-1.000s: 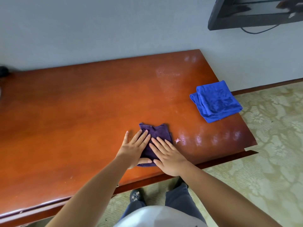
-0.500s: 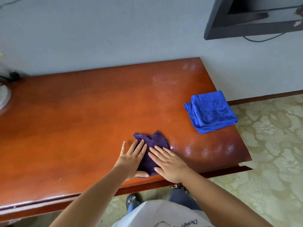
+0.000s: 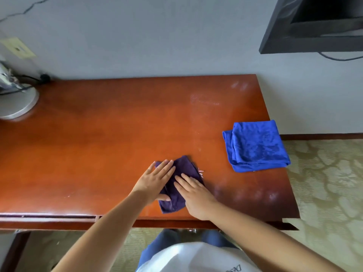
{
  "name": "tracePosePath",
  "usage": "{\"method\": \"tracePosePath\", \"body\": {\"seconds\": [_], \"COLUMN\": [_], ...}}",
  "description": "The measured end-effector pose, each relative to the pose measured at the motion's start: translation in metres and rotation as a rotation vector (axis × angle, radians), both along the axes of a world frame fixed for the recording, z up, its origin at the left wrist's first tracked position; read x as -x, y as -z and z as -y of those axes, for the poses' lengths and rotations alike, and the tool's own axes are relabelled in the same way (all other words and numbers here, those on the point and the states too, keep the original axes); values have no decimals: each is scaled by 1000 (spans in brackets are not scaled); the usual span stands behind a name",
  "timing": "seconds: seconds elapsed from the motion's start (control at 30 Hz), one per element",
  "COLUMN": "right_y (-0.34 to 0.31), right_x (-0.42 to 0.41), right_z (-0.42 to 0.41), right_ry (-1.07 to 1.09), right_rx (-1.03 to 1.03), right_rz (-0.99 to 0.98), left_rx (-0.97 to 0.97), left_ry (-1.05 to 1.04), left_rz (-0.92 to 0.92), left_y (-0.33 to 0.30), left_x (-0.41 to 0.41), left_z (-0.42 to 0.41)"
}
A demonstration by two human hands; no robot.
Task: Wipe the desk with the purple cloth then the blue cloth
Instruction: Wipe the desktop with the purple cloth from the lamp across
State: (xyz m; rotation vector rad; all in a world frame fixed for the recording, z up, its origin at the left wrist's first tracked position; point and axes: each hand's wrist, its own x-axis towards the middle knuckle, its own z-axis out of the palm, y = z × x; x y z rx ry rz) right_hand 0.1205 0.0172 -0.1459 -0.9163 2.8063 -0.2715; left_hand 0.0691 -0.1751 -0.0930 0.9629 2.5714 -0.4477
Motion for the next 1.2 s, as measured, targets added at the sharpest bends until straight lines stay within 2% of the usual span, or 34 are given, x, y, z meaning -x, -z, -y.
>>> {"method": "tracePosePath", "body": {"seconds": [0.1,0.27,0.43,0.57,0.67,0.77,0.93,1.1,1.2], "right_y": [0,-2,-8,-9,-4,-1,1,-22,-29], "right_x": [-13,-26,-33,-33,-29,-26,-13,20,29], "right_z": [14,27,44,63,67,60,20,-25,-18], "right_ry": [159,514,663,736,803,794,601,317,343], "right_rx": [18,93,18,-103,-102,-98,-98,-324,-332], "right_rz": [2,-5,-42,-11,18,52,-18,97,57], "left_rx": [63,67,18,31,13,-32,-56,-119,-157], "left_ry": [2,17,19,106,151,125,78,15,-12], "left_rz": [118,86,68,12,36,89,62,23,68], "left_y": [1,5,6,7,12,16,11,13,13], "left_x": [6,6,9,13,15,14,16,18,21], "left_z": [-5,-5,-8,-10,-10,-10,-20,-31,-40]}}
